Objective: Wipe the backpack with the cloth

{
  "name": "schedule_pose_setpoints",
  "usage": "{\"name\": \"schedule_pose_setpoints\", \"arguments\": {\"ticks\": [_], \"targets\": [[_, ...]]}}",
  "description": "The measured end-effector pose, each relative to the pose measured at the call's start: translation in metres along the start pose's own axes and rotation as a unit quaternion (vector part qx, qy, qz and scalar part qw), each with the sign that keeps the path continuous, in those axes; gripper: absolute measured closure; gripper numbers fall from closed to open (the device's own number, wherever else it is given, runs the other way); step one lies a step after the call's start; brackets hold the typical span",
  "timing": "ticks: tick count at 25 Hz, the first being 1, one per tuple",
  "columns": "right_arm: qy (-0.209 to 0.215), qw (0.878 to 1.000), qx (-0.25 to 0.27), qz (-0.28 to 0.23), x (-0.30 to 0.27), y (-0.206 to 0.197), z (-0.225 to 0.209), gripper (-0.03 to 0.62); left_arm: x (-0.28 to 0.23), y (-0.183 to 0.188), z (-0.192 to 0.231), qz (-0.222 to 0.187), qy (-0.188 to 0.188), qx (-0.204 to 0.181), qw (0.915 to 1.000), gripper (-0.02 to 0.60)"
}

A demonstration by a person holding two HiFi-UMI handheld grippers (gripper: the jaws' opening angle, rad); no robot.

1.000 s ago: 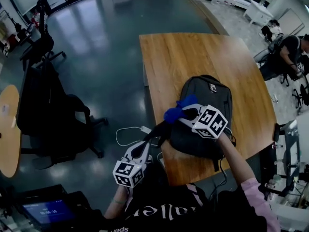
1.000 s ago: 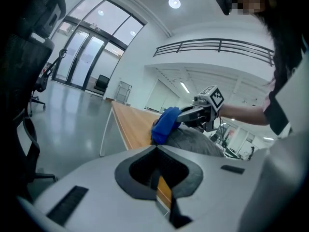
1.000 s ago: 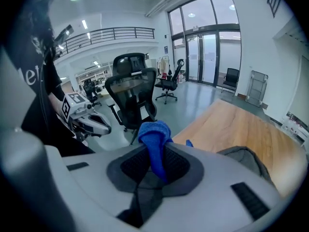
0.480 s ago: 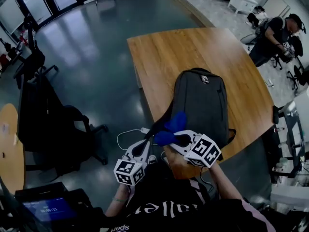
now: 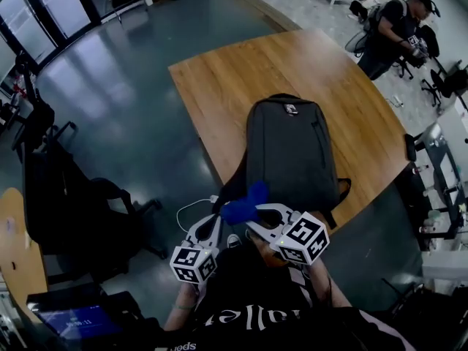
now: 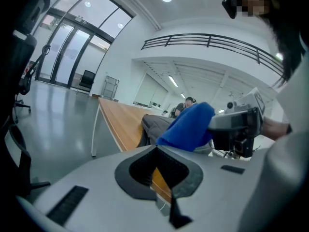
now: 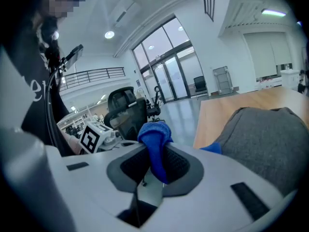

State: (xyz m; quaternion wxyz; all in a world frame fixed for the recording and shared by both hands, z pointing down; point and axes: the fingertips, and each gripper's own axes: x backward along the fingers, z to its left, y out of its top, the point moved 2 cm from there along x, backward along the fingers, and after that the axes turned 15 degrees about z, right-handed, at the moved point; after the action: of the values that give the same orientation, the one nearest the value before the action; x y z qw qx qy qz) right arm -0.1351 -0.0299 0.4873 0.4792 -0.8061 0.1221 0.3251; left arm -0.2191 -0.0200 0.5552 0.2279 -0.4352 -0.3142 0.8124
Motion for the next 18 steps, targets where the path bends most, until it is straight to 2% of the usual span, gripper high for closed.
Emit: {"name": "schedule_pose_setpoints", "arguments": {"ticks": [3, 8, 18], "targets": [[-0.029, 0.999, -0.032, -0.024, 0.014, -0.001, -0.02, 0.54, -0.007, -0.003, -0.009, 0.006, -0.012, -0.004, 0.9999, 0.583], [-0.073, 0.995, -0.065, -0.033, 0.044, -0.021, -0.052, 0.54, -0.012, -0.003, -0.026, 0.005, -0.021, -0.014, 0.9997, 0.583], [-0.106, 0.988, -0.098, -0.049, 0.111, -0.06, -0.102, 0.54, -0.018, 0.004, -0.059, -0.015, 0.009, -0.004, 0.9998, 0.583]]}}
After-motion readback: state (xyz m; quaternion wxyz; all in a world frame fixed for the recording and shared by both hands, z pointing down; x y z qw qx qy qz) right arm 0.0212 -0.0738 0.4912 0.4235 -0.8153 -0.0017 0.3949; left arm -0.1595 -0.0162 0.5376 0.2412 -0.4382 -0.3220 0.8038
